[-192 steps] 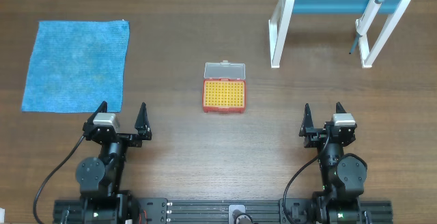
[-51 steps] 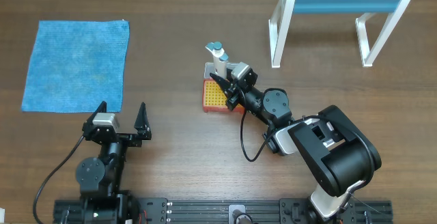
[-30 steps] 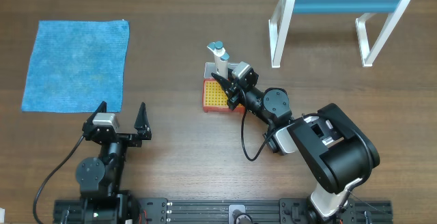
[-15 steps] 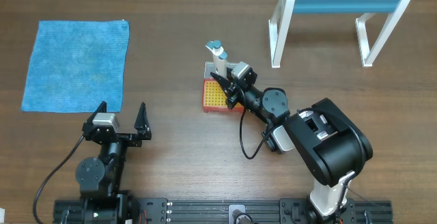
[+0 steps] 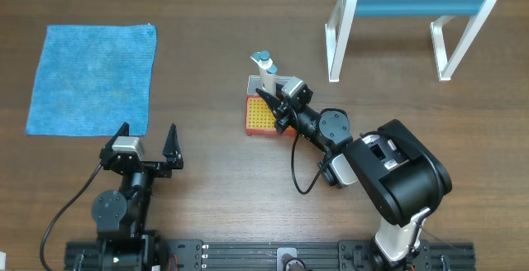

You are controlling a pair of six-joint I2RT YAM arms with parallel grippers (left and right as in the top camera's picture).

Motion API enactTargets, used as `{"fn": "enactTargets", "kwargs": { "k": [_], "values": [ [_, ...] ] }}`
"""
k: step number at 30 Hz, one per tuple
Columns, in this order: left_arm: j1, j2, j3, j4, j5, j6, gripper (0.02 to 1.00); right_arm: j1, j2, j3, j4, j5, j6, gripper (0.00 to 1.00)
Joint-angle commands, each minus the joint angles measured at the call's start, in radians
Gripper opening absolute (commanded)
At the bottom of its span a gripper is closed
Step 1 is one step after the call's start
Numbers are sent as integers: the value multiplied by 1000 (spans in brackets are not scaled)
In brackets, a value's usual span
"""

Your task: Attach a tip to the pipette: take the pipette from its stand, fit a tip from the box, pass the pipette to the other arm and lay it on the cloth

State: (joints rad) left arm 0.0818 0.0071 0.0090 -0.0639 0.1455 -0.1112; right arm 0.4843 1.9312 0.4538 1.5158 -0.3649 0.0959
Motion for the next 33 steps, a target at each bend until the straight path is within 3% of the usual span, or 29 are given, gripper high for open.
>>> {"fn": "enactTargets", "kwargs": {
  "k": [1,10,12,13,16,19,21,26,29,33],
  "values": [
    [-5,-4,-3,-5,-7,-12,996,-3,-68,-35,-55,5,5,80],
    [-4,-4,-3,-5,-7,-12,996,-4,-359,-17,-126,-3,5,80],
    [-5,-4,-3,-5,-7,-12,998,-4,-533,46,-421,-93,5,77],
    [-5,-4,-3,-5,-7,-12,996,-4,-641,104,-664,-138,5,80],
    [-5,-4,-3,-5,-7,-12,996,-4,-842,299,-1347,-149,4,80],
    [-5,-4,-3,-5,-7,-12,996,9,-888,357,-1655,-153,19,80],
    [-5,-4,-3,-5,-7,-12,996,11,-893,356,-1777,-187,111,82],
    [-5,-4,-3,-5,-7,-12,996,11,-895,356,-1809,-345,236,80],
    [-5,-4,-3,-5,-7,-12,996,11,-895,356,-1734,-433,255,80],
    [-5,-4,-3,-3,-7,-12,996,11,-894,356,-1647,-437,320,80]
  ]
}}
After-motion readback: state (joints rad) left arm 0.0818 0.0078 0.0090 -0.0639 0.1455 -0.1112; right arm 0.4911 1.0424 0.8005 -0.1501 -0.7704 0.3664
